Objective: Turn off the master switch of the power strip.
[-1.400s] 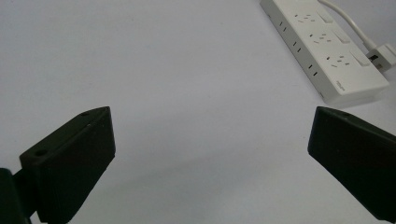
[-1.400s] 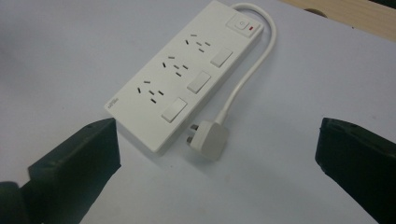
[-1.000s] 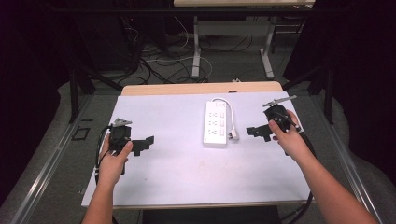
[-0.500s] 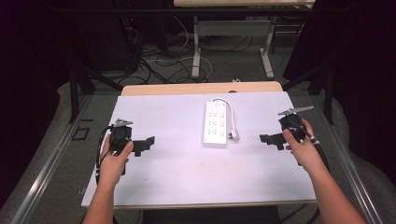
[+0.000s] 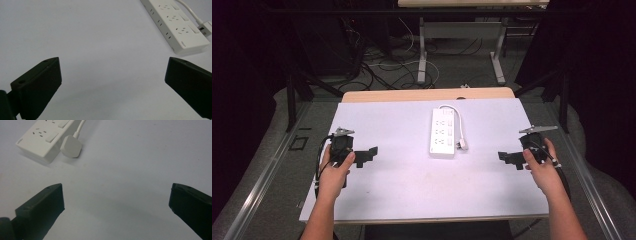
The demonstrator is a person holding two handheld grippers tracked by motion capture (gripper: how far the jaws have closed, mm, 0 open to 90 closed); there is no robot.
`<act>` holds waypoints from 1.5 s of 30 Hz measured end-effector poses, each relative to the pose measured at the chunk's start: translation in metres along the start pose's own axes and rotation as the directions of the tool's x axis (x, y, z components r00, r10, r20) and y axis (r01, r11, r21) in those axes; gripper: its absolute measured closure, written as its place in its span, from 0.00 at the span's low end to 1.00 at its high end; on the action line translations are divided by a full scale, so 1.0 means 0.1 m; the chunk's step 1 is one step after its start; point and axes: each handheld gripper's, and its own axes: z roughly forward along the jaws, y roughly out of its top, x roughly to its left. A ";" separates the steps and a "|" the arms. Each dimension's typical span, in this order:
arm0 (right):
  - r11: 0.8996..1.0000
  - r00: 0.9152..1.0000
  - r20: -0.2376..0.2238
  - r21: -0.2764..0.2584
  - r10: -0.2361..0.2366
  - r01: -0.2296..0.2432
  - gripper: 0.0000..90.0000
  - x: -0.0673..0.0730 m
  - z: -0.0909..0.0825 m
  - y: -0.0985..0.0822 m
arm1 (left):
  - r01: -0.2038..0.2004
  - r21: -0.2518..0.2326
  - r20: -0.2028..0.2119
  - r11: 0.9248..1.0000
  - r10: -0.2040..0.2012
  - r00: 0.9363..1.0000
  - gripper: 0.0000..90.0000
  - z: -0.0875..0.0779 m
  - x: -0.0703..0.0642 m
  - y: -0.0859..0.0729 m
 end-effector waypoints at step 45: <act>0.996 0.994 0.054 0.008 0.092 -0.093 0.03 -0.37 0.19 -0.53 | 0.010 0.015 -0.018 1.000 -0.009 1.000 0.01 -0.01 0.09 -0.05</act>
